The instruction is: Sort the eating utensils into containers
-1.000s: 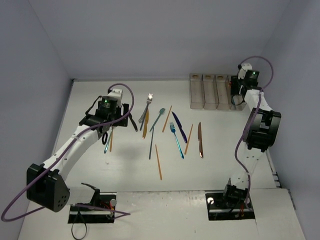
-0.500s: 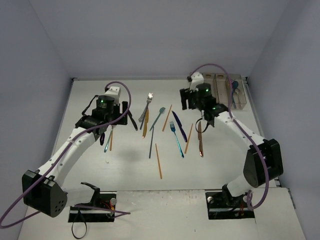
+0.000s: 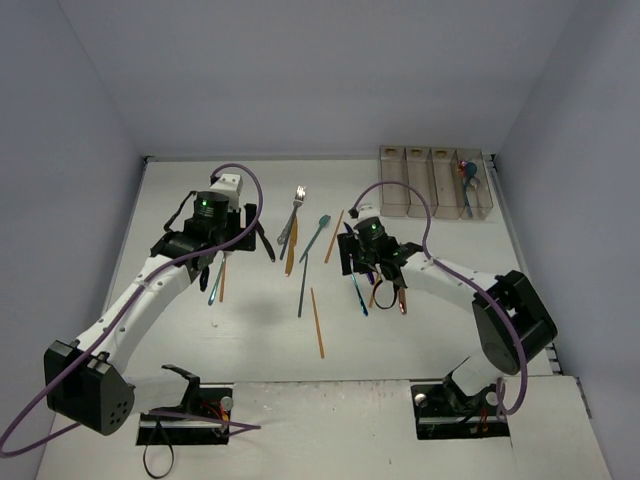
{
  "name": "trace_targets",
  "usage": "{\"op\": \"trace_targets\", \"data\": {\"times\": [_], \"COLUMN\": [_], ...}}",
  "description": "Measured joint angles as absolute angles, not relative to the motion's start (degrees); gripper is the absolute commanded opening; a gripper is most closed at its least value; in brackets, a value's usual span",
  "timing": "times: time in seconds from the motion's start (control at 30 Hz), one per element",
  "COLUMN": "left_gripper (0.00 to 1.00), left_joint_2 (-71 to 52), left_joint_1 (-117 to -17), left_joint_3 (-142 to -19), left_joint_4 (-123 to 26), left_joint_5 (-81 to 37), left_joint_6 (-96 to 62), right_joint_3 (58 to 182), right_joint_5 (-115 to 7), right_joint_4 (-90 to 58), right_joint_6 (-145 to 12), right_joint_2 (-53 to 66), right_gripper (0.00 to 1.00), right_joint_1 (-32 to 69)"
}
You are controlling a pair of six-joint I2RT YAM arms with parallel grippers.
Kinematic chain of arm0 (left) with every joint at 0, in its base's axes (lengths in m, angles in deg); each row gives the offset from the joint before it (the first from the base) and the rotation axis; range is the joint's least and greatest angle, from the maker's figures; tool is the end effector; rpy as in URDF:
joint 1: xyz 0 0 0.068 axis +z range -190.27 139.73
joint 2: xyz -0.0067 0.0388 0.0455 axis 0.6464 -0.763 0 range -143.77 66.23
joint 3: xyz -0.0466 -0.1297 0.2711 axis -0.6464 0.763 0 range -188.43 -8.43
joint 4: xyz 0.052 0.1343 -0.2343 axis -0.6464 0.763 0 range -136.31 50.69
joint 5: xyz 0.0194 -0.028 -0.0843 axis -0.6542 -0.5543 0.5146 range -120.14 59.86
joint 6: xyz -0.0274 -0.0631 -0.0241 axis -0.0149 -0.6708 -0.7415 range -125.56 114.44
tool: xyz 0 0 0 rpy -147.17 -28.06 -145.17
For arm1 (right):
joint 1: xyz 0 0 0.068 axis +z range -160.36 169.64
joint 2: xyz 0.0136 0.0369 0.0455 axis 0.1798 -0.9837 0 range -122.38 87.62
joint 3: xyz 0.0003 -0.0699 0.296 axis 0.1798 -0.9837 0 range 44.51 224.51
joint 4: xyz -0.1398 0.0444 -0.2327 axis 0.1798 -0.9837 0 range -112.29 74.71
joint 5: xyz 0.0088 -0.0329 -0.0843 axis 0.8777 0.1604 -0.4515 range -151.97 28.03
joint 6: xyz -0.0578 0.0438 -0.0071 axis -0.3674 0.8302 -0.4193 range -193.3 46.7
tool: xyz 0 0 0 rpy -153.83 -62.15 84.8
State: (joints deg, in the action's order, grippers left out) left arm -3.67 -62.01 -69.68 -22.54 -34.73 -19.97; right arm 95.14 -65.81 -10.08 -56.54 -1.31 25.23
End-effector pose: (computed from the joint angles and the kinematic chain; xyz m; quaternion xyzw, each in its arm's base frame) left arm 0.2778 -0.1055 0.3400 0.0367 0.8751 -0.1160 0.4684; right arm 0.3016 0.2108 0.2226 -0.1280 0.8695 0.1837 0.4403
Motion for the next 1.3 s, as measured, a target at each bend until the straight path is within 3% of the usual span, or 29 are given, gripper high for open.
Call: {"op": "trace_targets", "data": {"times": [0.57, 0.77, 1.07, 1.3], "left_gripper": [0.75, 0.75, 0.75, 0.75], "left_joint_2": [-3.69, -3.68, -3.7, -3.74], "left_joint_1": [-62.01, -62.01, -62.01, -62.01], "left_joint_3": [-69.68, -69.68, -69.68, -69.68], "left_joint_4": [-22.51, -22.5, -22.51, -22.49], "left_joint_5": [-34.39, -34.41, -34.44, -34.41], "left_joint_6": [-20.76, -20.76, -20.76, -20.78], "right_joint_3": [96.58, 97.42, 98.28, 108.07], "right_joint_5": [-67.49, -68.96, -69.09, -70.71], "right_joint_4": [-8.2, -6.28, -7.6, -11.61], "right_joint_6": [-53.59, -53.64, -55.19, -64.89], "right_joint_2": [-11.9, -13.43, -13.01, -2.83], "right_gripper": [0.26, 0.0, 0.0, 0.0], "right_joint_1": [26.49, 26.52, 26.55, 23.15]}}
